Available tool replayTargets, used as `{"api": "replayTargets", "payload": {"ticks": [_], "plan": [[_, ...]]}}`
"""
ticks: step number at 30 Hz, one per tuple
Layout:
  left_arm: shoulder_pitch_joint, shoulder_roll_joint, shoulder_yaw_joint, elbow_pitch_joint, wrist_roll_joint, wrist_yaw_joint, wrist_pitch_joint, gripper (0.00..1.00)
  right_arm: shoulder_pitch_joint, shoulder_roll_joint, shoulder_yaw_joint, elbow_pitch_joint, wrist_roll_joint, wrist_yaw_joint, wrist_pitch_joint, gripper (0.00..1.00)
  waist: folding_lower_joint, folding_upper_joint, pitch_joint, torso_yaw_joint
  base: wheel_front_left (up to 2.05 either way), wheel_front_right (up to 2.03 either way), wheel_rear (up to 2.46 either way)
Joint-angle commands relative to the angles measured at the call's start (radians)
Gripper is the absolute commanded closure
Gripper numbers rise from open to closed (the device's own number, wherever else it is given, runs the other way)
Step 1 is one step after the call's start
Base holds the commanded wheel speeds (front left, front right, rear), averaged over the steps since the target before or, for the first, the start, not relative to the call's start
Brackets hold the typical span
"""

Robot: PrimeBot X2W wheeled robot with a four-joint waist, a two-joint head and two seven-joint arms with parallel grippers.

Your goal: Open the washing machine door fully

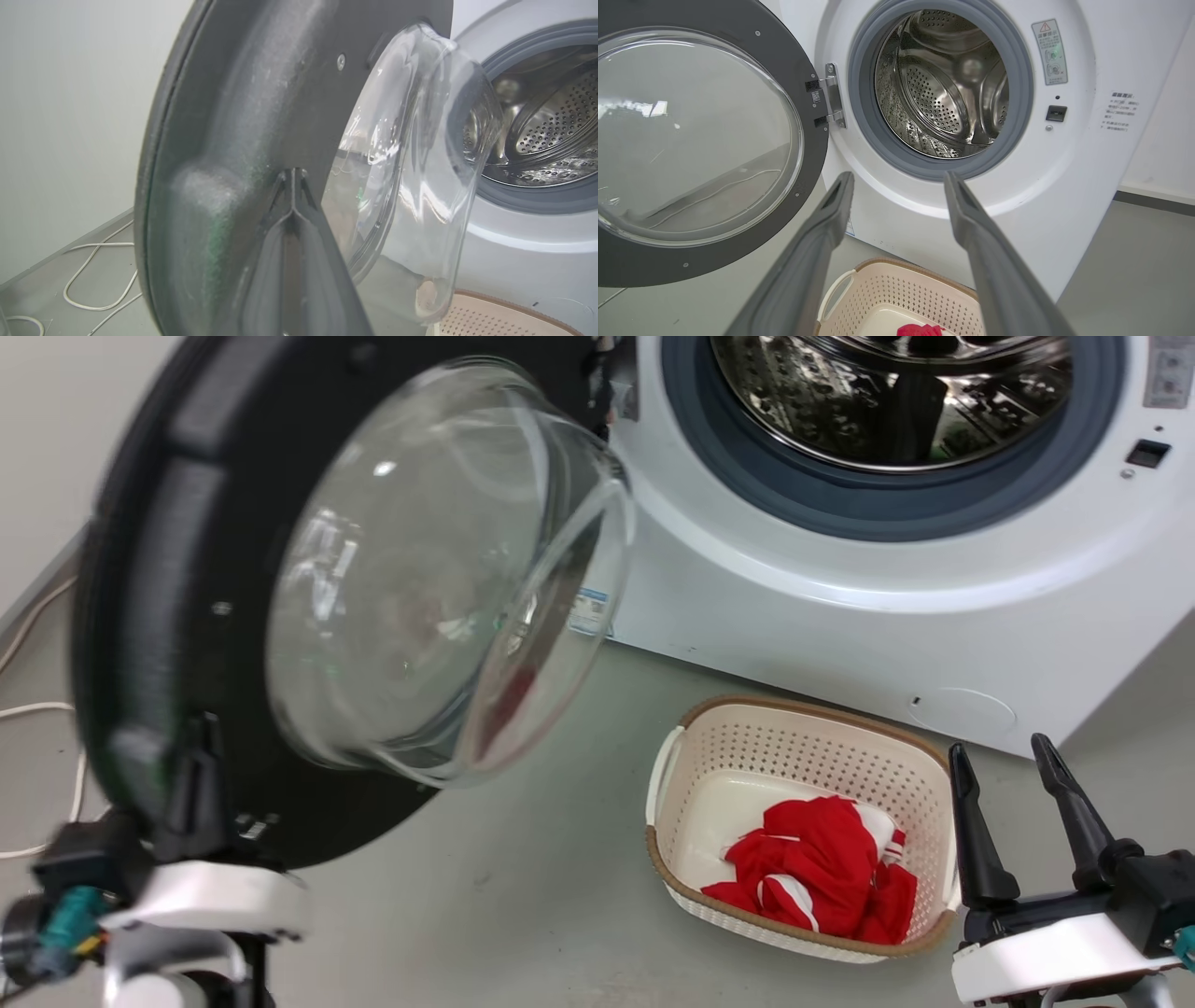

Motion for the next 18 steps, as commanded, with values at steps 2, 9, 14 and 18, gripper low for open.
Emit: {"api": "replayTargets", "payload": {"ticks": [2, 9, 14, 18], "plan": [[-0.041, 0.021, 0.041, 0.035, -0.022, -0.006, -0.02, 1.0, -0.013, 0.001, -0.001, -0.002, -0.002, -0.001, 0.0, 0.0, 0.0, 0.0, 0.009, -0.015, 0.0, 0.0, 0.0], [-0.172, 0.06, 0.12, 0.216, -0.081, -0.052, -0.087, 1.0, -0.029, 0.001, -0.009, -0.017, -0.027, -0.001, 0.005, 0.0, 0.0, 0.0, 0.033, -0.037, 0.0, 0.0, 0.0], [-0.263, 0.103, 0.165, 0.349, -0.091, -0.078, -0.126, 1.0, -0.039, 0.001, -0.011, -0.022, -0.031, -0.001, 0.008, 0.0, 0.0, 0.0, 0.04, -0.057, 0.0, 0.0, 0.0], [-0.301, 0.124, 0.187, 0.431, -0.079, -0.094, -0.142, 1.0, -0.044, 0.001, -0.015, -0.02, -0.027, -0.001, 0.005, 0.0, 0.0, 0.0, 0.039, -0.072, 0.0, 0.0, 0.0]]}}
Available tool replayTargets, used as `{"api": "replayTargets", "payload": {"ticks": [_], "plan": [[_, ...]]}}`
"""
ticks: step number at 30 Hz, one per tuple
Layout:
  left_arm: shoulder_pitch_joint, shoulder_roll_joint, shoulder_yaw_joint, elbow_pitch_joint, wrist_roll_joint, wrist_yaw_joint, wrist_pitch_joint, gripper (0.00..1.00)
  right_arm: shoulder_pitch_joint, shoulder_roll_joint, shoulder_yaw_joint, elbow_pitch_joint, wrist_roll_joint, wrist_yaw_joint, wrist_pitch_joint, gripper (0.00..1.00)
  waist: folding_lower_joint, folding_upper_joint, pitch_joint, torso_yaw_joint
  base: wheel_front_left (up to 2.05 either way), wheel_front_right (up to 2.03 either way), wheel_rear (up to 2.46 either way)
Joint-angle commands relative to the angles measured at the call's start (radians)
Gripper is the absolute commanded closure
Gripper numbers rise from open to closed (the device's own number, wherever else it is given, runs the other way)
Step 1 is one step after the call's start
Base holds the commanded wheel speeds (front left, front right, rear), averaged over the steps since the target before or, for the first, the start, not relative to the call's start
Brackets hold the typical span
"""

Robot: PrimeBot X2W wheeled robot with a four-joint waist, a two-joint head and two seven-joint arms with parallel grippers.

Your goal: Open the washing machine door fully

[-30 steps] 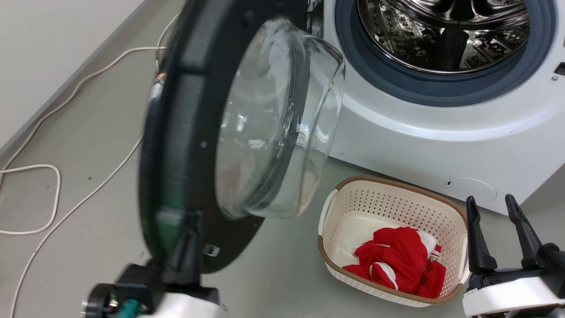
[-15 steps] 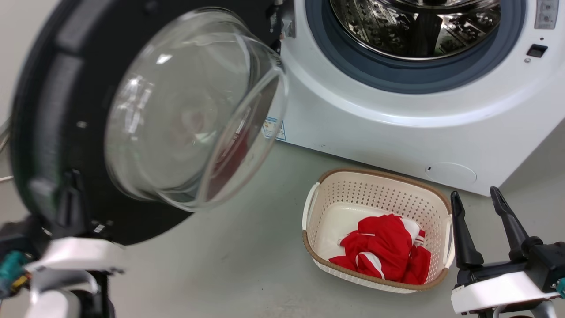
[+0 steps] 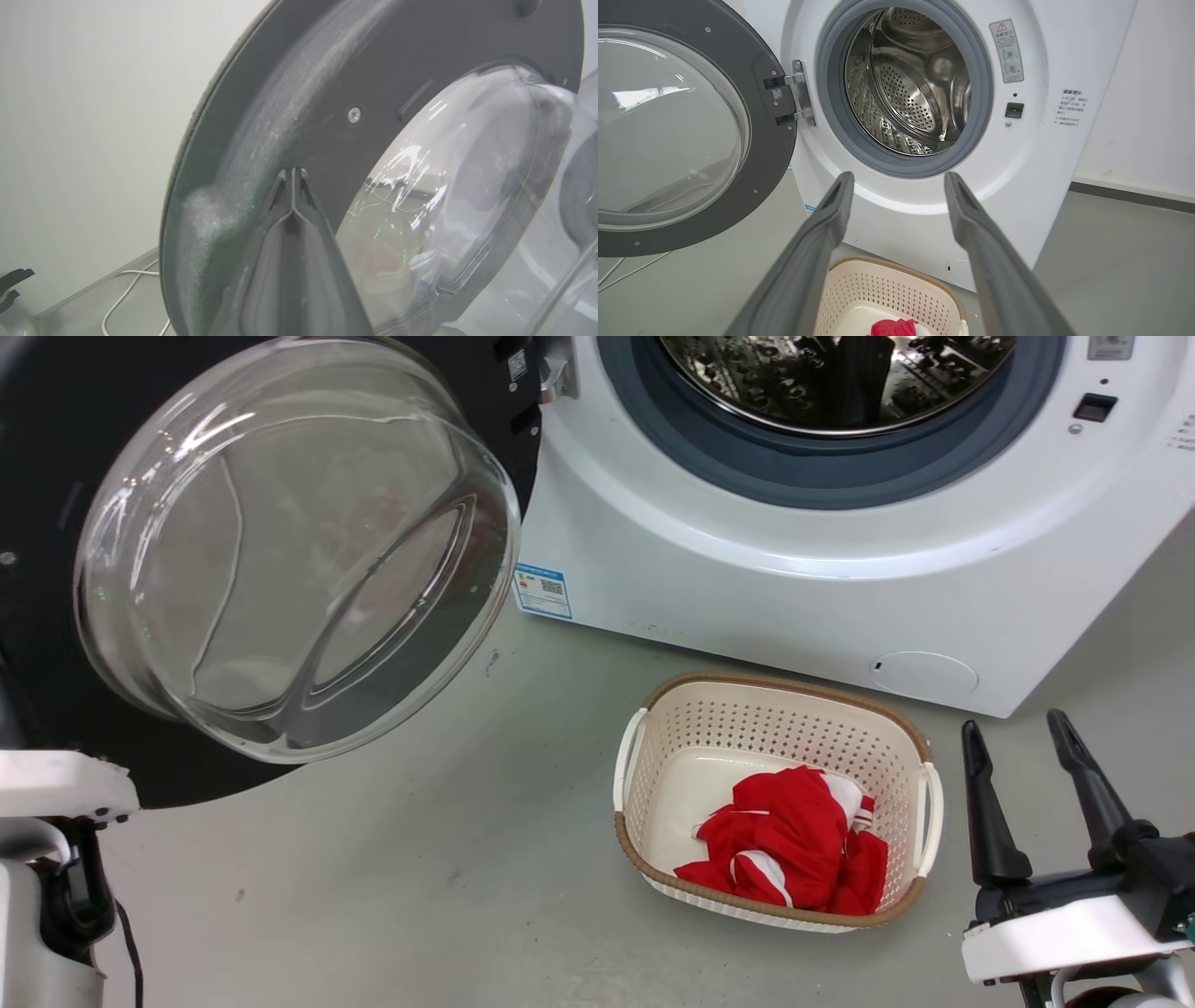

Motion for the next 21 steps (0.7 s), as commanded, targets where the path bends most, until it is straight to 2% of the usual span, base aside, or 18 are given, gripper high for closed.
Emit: {"api": "replayTargets", "payload": {"ticks": [1, 5, 9, 12, 18, 19, 20, 21], "plan": [[-0.011, 0.008, 0.009, 0.014, 0.009, 0.003, -0.007, 1.0, -0.016, 0.001, -0.001, -0.004, -0.002, -0.001, -0.009, 0.0, -0.0001, 0.0, -0.001, -0.006, 0.0, 0.0, 0.0], [0.01, 0.003, 0.029, 0.029, 0.022, 0.0, -0.013, 1.0, -0.015, 0.001, 0.003, 0.002, 0.0, -0.001, -0.019, 0.0, -0.0001, 0.0, -0.011, -0.026, 0.0, 0.0, 0.0], [0.072, -0.027, 0.06, -0.026, 0.048, 0.012, -0.015, 1.0, -0.006, 0.001, 0.001, 0.014, 0.009, -0.001, -0.029, 0.0, -0.0001, 0.0, -0.028, -0.046, 0.0, 0.0, 0.0], [0.152, -0.072, 0.083, -0.112, 0.083, 0.026, -0.014, 1.0, 0.003, 0.001, -0.004, 0.024, 0.015, -0.001, -0.036, 0.0, -0.0001, 0.0, -0.046, -0.061, 0.0, 0.0, 0.0], [0.312, -0.192, 0.08, -0.289, 0.147, 0.022, -0.014, 1.0, 0.012, 0.001, -0.006, 0.04, 0.032, -0.001, -0.053, 0.0, -0.0001, 0.0, -0.08, -0.089, 0.0, 0.0, 0.0], [0.34, -0.21, 0.07, -0.31, 0.159, 0.017, -0.014, 0.88, 0.014, 0.001, -0.003, 0.043, 0.034, -0.001, -0.053, 0.0, -0.0001, 0.0, -0.084, -0.096, 0.0, 0.0, 0.0], [0.355, -0.232, 0.058, -0.335, 0.172, 0.012, -0.013, 0.66, 0.014, 0.001, -0.005, 0.043, 0.034, -0.001, -0.057, 0.0, -0.0001, 0.0, -0.085, -0.101, 0.0, 0.0, 0.0], [0.371, -0.252, 0.04, -0.354, 0.188, 0.008, -0.014, 0.32, 0.014, 0.001, -0.008, 0.043, 0.035, -0.001, -0.059, 0.0, -0.0001, 0.0, -0.084, -0.105, 0.0, 0.0, 0.0]]}}
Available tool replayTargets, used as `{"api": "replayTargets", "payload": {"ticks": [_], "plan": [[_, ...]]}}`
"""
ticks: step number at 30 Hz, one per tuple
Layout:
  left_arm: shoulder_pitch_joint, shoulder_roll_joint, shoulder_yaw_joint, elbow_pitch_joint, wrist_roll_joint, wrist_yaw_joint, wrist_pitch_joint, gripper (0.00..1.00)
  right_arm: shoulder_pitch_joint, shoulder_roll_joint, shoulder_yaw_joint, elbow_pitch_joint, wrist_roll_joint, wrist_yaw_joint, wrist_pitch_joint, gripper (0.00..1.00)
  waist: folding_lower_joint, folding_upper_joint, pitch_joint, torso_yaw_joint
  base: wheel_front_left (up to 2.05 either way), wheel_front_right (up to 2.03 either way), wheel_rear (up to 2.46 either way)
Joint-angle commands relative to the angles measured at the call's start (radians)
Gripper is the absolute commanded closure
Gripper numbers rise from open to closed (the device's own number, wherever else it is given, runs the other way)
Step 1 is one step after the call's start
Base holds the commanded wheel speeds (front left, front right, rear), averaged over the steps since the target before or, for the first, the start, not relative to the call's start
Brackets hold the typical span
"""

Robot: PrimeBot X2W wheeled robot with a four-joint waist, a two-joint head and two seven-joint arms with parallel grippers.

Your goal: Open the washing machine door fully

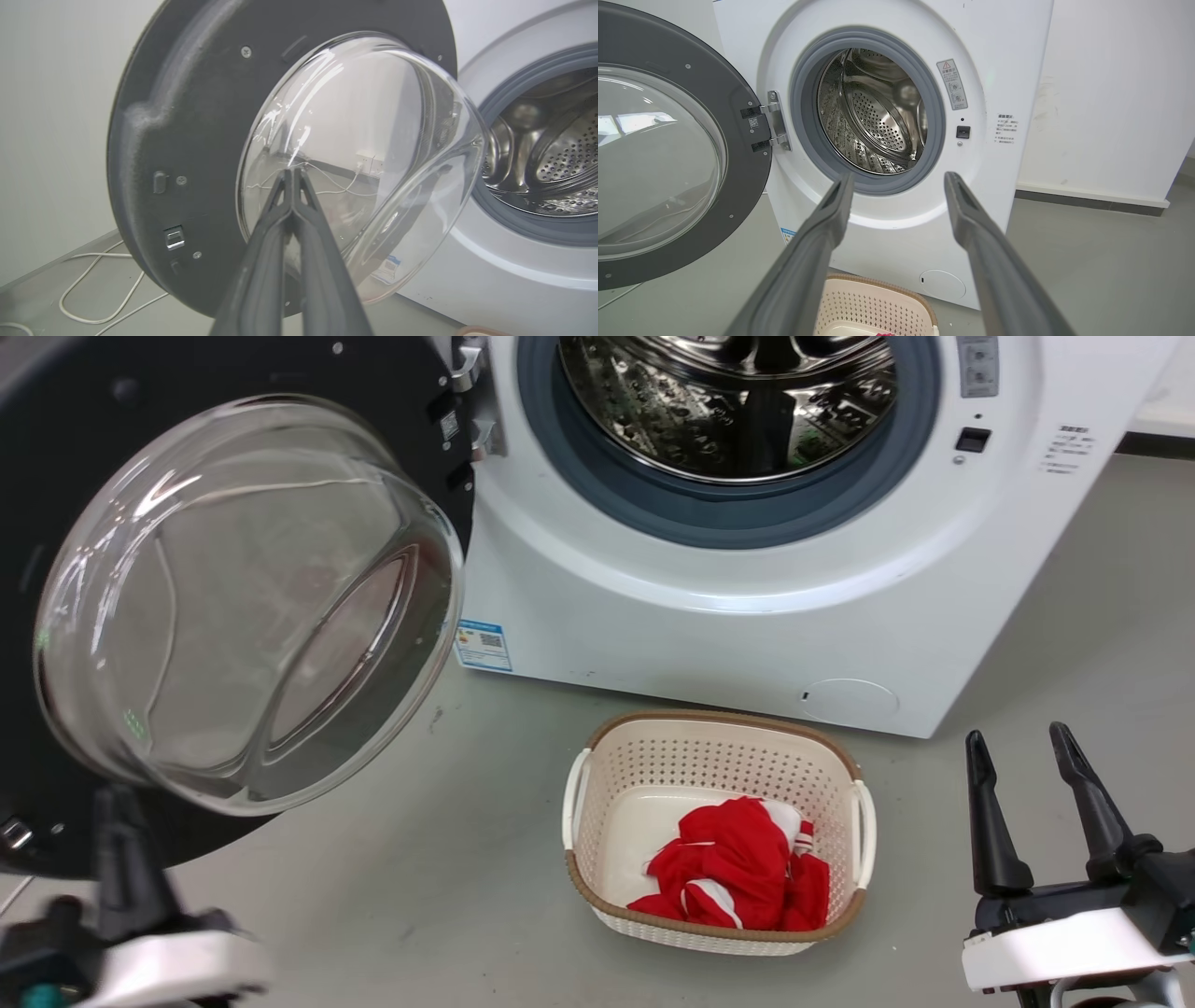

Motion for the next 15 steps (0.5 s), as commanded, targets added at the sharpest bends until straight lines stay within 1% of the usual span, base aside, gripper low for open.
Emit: {"api": "replayTargets", "payload": {"ticks": [1, 2, 3, 5, 8, 15], "plan": [[0.017, -0.019, -0.017, -0.013, 0.011, -0.01, -0.002, 0.16, 0.006, 0.001, 0.0, 0.002, 0.003, -0.001, -0.006, 0.0, 0.0, 0.0, -0.003, -0.011, 0.0, 0.0, 0.0], [0.028, -0.031, -0.029, -0.024, 0.023, -0.014, -0.002, 0.07, 0.007, 0.001, 0.0, 0.001, 0.002, -0.001, -0.007, 0.0, 0.0, 0.0, -0.004, -0.016, 0.0, 0.0, 0.0], [0.032, -0.045, -0.041, -0.039, 0.038, -0.017, -0.002, 0.0, 0.007, 0.001, -0.002, 0.0, -0.003, -0.001, -0.008, 0.0, 0.0, 0.0, -0.003, -0.021, 0.0, 0.0, 0.0], [0.037, -0.067, -0.07, -0.054, 0.058, -0.024, -0.002, 0.0, 0.007, 0.001, -0.003, -0.003, -0.007, -0.001, -0.007, 0.0, 0.0, 0.0, -0.002, -0.031, 0.0, 0.0, 0.0], [0.017, -0.083, -0.11, -0.066, 0.088, -0.045, -0.002, 0.0, 0.003, 0.001, -0.006, -0.005, -0.007, -0.001, -0.004, 0.0, 0.0, 0.0, -0.003, -0.049, 0.0, 0.0, 0.0], [-0.045, -0.102, -0.209, -0.028, 0.138, -0.091, -0.002, 0.0, 0.006, 0.001, -0.007, 0.001, -0.018, -0.001, 0.002, 0.0, 0.0, 0.0, -0.019, -0.105, 0.0, 0.0, 0.0]]}}
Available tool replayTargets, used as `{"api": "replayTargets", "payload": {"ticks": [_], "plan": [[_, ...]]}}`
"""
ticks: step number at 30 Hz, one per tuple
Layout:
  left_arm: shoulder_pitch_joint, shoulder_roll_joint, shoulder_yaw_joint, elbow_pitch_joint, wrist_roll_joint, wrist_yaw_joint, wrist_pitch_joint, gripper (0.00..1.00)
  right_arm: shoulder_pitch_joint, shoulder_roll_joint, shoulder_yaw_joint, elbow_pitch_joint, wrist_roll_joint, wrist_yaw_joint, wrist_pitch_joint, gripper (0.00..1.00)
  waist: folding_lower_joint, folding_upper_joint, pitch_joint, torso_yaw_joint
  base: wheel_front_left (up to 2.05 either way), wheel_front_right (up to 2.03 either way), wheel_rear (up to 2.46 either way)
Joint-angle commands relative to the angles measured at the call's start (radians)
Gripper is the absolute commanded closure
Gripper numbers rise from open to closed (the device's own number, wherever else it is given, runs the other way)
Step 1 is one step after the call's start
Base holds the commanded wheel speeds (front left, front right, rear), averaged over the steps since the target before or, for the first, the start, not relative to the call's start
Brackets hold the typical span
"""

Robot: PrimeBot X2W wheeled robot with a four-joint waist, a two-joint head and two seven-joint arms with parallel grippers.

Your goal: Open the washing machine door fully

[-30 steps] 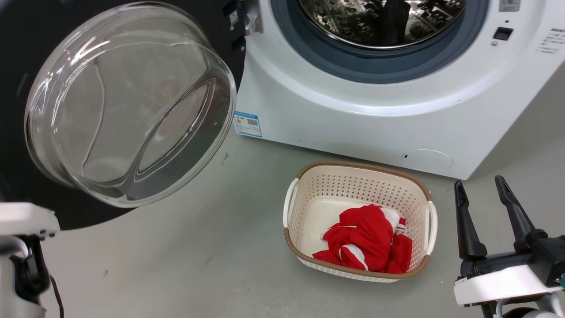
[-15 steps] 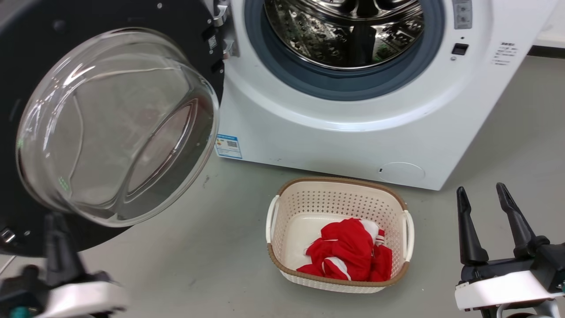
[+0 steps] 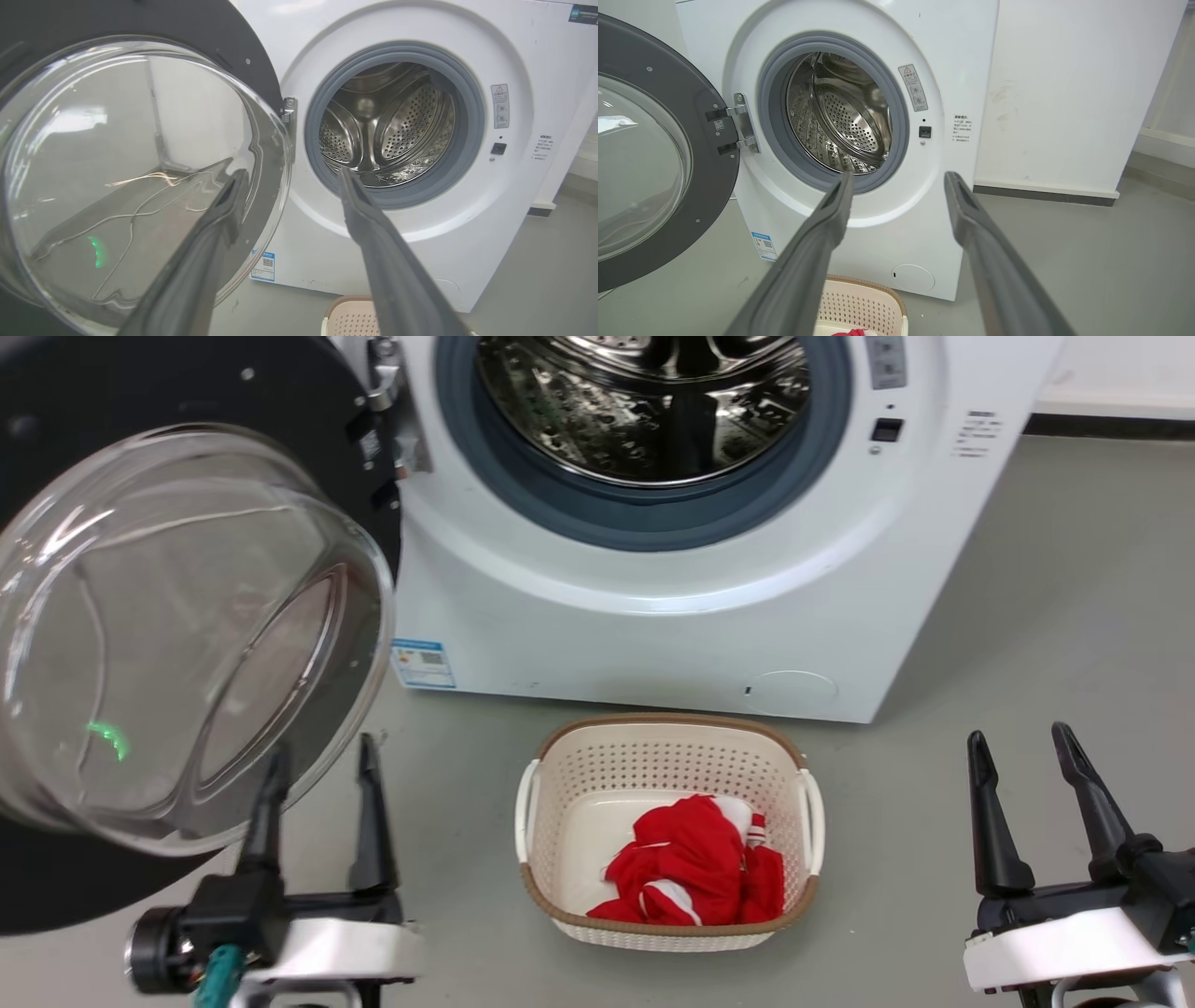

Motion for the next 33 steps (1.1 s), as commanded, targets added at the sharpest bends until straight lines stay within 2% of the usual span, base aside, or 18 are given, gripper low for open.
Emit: {"api": "replayTargets", "payload": {"ticks": [1, 7, 14, 33], "plan": [[-0.017, -0.002, -0.012, 0.013, 0.01, -0.008, -0.002, 0.0, 0.009, 0.002, -0.001, 0.004, -0.007, -0.001, 0.001, 0.0, 0.0, 0.0, -0.013, -0.022, 0.0, 0.0, 0.0], [-0.047, 0.0, -0.043, 0.067, 0.029, -0.028, -0.002, 0.0, 0.027, 0.001, 0.008, 0.007, -0.018, -0.001, 0.007, 0.0, 0.0, 0.0, -0.042, -0.075, 0.0, 0.0, 0.0], [-0.048, 0.004, -0.042, 0.107, 0.032, -0.033, -0.002, 0.0, 0.055, 0.002, 0.012, 0.004, -0.022, -0.001, 0.019, 0.0, 0.0, 0.0, -0.06, -0.103, 0.0, 0.0, 0.0], [-0.009, -0.005, -0.027, 0.124, 0.031, -0.035, -0.002, 0.0, 0.074, 0.002, 0.025, 0.004, -0.009, -0.001, 0.028, 0.0, 0.0, 0.0, -0.081, -0.097, 0.0, 0.0, 0.0]]}}
